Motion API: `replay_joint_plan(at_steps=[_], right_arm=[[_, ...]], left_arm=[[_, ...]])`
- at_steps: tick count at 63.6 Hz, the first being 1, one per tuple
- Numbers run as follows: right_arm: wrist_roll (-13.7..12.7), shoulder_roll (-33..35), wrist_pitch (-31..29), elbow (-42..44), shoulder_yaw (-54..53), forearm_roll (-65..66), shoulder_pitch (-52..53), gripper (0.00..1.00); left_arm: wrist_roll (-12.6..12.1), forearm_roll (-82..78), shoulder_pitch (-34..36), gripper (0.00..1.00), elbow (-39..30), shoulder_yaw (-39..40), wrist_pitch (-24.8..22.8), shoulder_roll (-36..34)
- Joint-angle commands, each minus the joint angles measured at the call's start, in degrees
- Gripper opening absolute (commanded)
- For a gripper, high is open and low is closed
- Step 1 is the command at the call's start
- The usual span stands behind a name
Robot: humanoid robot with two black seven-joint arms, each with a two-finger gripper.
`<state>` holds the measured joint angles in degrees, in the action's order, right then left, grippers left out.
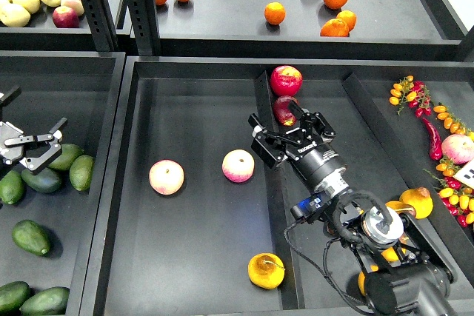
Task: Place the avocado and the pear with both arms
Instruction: 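Lower right gripper onto the yellow pear and close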
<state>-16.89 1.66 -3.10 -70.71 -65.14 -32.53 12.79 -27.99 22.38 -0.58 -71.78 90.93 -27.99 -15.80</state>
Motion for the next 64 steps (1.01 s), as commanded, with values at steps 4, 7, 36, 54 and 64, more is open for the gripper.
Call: replay_joint_plan(at_steps=[4, 7, 36, 54, 64], right_arm=[[-2.27, 3.7, 0.03, -0.83, 2.91, -0.08, 0.48, 1.0], [-3.58, 5.01, 0.03, -1.27, 4.05, -0.08, 0.66, 1.0], [-11.11, 16.09, 0.2, -1.89, 15.48, -0.08, 6.54, 0.99], [-11.11, 24.44, 1.08, -1.97, 27.87, -0.52, 16.39, 1.0], [-11.11, 27.34, 1.08, -1.97, 35.69, -0.52, 21.75, 1.0]], left_arm=[[-0.01, 0.03, -5.74, 0.99, -4.07, 4.6, -0.01, 8.07], [-0.01, 0.03, -7.06, 0.99, -5.21, 5.92, -0.01, 10.52], [-0.01, 0.39, -12.69, 0.99, -7.49, 11.28, -0.01, 15.8], [-0.01, 0.47, -13.04, 0.99, -7.32, 10.06, -0.01, 15.8], [-0.01, 0.47, -13.04, 0.99, -7.32, 8.47, -0.01, 15.8]])
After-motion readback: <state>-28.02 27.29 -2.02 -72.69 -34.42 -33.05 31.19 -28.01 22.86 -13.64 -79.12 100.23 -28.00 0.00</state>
